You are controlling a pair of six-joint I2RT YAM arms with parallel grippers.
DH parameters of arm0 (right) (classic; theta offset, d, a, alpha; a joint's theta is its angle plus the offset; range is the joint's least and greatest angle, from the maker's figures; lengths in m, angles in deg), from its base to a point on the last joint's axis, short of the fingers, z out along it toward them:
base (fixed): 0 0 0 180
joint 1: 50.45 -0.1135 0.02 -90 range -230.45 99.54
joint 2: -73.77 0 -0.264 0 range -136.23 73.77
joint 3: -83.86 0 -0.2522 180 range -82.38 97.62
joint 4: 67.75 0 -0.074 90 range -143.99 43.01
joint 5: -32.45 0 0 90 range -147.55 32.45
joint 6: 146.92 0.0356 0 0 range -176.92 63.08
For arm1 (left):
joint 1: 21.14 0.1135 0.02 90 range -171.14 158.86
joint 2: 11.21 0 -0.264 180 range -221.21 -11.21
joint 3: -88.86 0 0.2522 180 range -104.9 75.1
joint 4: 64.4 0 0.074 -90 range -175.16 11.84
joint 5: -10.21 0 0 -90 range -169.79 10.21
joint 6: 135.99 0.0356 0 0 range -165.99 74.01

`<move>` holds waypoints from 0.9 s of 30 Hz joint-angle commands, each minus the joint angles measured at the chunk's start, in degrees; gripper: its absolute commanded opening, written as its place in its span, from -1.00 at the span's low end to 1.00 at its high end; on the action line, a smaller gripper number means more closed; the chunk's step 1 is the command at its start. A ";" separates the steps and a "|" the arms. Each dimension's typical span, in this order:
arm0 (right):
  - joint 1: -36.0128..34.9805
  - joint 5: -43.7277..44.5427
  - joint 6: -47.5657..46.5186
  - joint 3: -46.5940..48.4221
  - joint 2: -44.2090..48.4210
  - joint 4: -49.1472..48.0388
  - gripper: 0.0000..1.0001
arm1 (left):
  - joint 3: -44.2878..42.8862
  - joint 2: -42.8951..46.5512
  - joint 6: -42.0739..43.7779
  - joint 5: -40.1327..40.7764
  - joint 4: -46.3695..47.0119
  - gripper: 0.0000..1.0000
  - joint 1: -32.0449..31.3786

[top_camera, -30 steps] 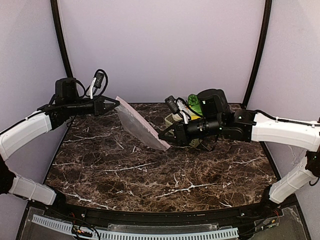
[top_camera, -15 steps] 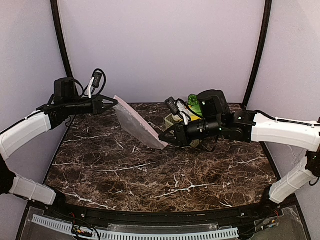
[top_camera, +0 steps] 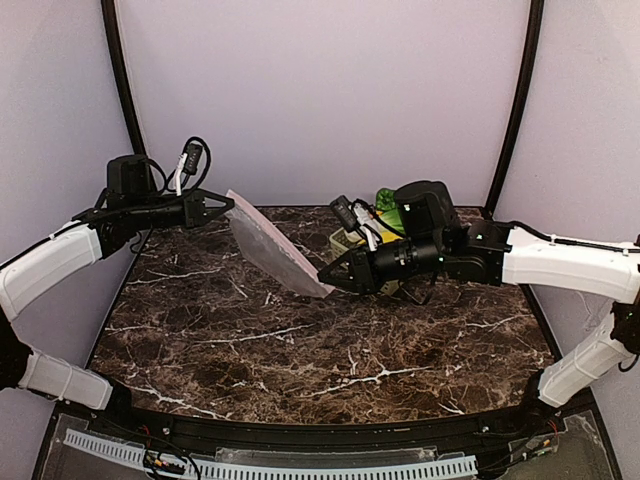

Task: Place the food in the zip-top bag and seal the zipper
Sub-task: Unzip the zipper from the zipper food storage bag.

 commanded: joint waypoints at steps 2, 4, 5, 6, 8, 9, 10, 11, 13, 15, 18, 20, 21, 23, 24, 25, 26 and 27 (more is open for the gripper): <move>0.31 -1.07 -0.16 -1.23 0.87 0.93 -1.00 | 0.15 1.65 -0.33 1.13 1.55 -0.99 1.26; 0.36 -1.07 -0.12 -1.33 0.94 0.97 -1.00 | 0.13 1.65 -0.36 1.14 1.58 -0.99 1.35; 0.31 -1.13 -0.09 -1.33 0.99 0.97 -1.00 | 0.19 1.65 -0.41 1.13 1.58 -0.99 1.36; 0.32 -1.07 -0.08 -1.33 0.95 0.91 -1.00 | 0.14 1.65 -0.42 1.10 1.60 -0.99 1.39; 0.31 -1.16 -0.05 -1.32 0.94 0.84 -1.00 | 0.18 1.73 -0.42 1.16 1.57 -0.99 1.56; 0.31 -1.16 -0.06 -1.28 0.94 0.86 -1.00 | 0.17 1.81 -0.42 1.13 1.61 -0.99 1.65; 0.35 -1.15 -0.07 -1.37 0.95 0.85 -1.00 | 0.16 1.82 -0.47 1.19 1.61 -0.99 1.75; 0.31 -1.15 -0.07 -1.41 0.95 0.83 -1.00 | 0.20 1.89 -0.44 1.24 1.62 -0.99 1.83; 0.32 -1.09 -0.03 -1.45 1.03 0.84 -1.00 | 0.23 1.91 -0.50 1.24 1.66 -0.99 1.96; 0.31 -1.11 0.09 -1.50 1.03 0.83 -1.00 | 0.31 1.80 -0.72 0.53 2.25 -0.99 1.99; 0.31 -1.15 0.39 -1.13 0.97 0.72 -0.96 | 0.97 1.25 -2.66 -3.92 4.86 -0.99 1.98; 0.31 -1.64 0.56 -0.43 0.95 0.69 -0.72 | 1.93 0.37 -5.79 -7.97 8.82 -0.99 1.64; 0.31 -1.94 0.47 -0.04 1.01 0.65 -0.55 | 2.10 -0.40 -6.62 -10.56 11.26 -0.99 1.42; 0.31 -2.02 0.39 0.60 1.44 0.57 -0.23 | 2.06 -0.96 -7.45 -12.97 12.31 -0.99 -0.13; 0.37 -1.80 0.37 0.76 1.78 0.61 -0.09 | 1.95 -1.02 -7.06 -13.66 12.33 -0.99 -0.52; 0.35 -1.40 0.30 0.85 2.22 0.67 0.01 | 1.84 -1.06 -6.73 -14.91 12.18 -0.99 -1.36; 0.31 -0.86 0.24 0.87 2.66 0.72 0.09 | 1.59 -1.02 -6.02 -15.60 11.82 -0.99 -1.75; 0.45 -0.29 0.25 0.79 3.15 0.89 0.16 | 1.33 -0.88 -5.64 -16.82 11.64 -0.99 -2.70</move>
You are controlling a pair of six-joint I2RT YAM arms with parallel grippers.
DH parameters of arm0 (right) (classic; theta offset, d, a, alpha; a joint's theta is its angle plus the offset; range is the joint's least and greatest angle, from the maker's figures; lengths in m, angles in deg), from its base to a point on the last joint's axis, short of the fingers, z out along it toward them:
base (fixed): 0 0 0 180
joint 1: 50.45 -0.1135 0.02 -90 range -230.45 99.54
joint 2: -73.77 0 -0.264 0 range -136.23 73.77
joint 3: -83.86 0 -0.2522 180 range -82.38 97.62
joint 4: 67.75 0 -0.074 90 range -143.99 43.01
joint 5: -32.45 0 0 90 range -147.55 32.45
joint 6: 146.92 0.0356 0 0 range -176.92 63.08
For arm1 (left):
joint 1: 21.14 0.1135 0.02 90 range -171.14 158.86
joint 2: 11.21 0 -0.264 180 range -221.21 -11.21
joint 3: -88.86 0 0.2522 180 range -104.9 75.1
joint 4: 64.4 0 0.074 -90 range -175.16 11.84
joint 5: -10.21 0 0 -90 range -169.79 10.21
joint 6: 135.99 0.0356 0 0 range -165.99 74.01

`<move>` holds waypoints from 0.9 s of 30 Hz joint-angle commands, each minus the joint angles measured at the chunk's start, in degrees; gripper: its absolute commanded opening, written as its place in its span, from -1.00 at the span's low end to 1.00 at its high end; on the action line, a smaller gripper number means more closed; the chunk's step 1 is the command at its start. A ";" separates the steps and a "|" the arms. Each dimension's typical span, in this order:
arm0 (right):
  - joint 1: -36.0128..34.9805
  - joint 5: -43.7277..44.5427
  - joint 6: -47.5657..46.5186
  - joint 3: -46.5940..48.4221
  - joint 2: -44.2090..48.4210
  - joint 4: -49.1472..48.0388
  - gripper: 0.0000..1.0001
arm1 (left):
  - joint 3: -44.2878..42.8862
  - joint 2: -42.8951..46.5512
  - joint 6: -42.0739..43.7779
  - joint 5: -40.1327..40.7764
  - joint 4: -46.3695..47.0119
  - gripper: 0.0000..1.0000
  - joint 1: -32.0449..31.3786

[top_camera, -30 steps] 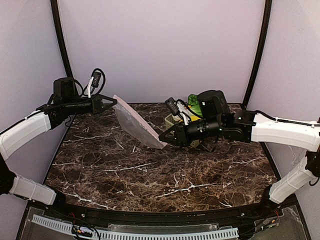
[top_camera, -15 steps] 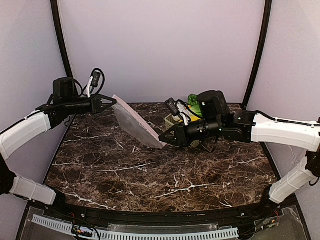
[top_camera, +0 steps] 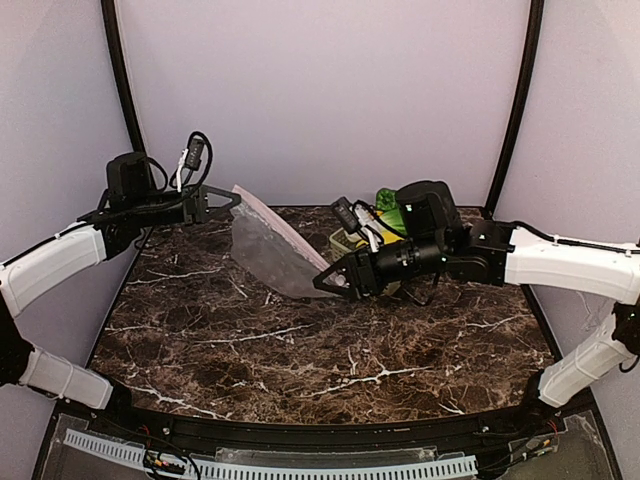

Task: Place the food in the zip-top bag and seal the zipper
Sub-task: Unzip the zipper from the zipper food storage bag, then pass from the left arm to the right

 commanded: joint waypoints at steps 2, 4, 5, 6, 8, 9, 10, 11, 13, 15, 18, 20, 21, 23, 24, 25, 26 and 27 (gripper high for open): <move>0.52 1.78 0.10 1.01 3.71 0.53 0.29 | 0.15 0.46 1.16 -8.16 2.00 -0.99 -4.06; 0.70 2.54 0.00 1.11 4.82 0.84 0.36 | -0.25 0.68 3.71 -8.78 0.46 -0.99 -5.53; 0.76 2.79 -0.06 1.11 5.37 0.89 0.40 | -0.38 0.71 4.17 -8.96 -0.50 -0.99 -5.98; 0.83 3.43 -0.17 1.07 5.90 1.01 0.43 | -0.53 0.72 4.82 -9.37 -0.74 -0.99 -6.64; 1.03 4.57 -0.23 0.96 7.02 1.22 0.47 | -0.62 0.65 4.97 -9.97 -0.91 -0.99 -7.18; 1.10 5.02 -0.20 0.84 7.47 1.29 0.48 | -0.61 0.62 4.97 -10.08 -0.83 -0.99 -7.29; 1.16 5.44 -0.19 0.51 7.93 1.28 0.49 | -0.61 0.63 4.95 -10.27 -0.81 -0.99 -7.43; 1.26 5.94 0.02 0.34 8.31 1.30 0.50 | -0.61 0.64 4.97 -10.34 -0.74 -0.99 -7.50; 1.44 6.93 0.31 -0.24 8.91 1.36 0.50 | -0.56 0.64 4.98 -10.50 -0.67 -0.99 -7.60; 1.53 7.67 0.45 -0.65 8.79 1.43 0.48 | -0.47 0.55 4.91 -10.77 -0.51 -0.99 -7.72; 1.70 7.44 0.48 -0.68 7.72 1.41 0.35 | -0.40 0.54 4.68 -11.04 -0.14 -0.99 -7.89; 1.71 6.91 0.45 -0.25 6.85 1.33 0.23 | -0.37 0.55 4.57 -11.17 0.02 -0.99 -8.04; 1.78 6.72 0.36 -0.03 6.39 1.38 0.18 | -0.37 0.55 4.51 -11.38 0.15 -0.99 -8.08; 1.88 6.53 0.28 0.26 5.63 1.28 0.12 | -0.36 0.59 4.34 -11.62 0.36 -0.99 -8.16; 2.01 6.32 0.19 0.31 5.42 1.18 0.12 | -0.35 0.65 4.27 -11.65 0.42 -0.99 -8.17; 2.16 6.08 0.22 0.39 5.08 1.02 0.11 | -0.35 0.69 4.27 -11.72 0.42 -0.99 -8.22; 2.35 5.81 0.18 0.47 4.92 0.91 0.11 | -0.34 0.67 4.27 -11.74 0.50 -0.99 -8.25; 2.52 5.48 0.18 0.49 4.70 0.75 0.11 | -0.34 0.65 4.27 -11.76 0.51 -0.99 -8.27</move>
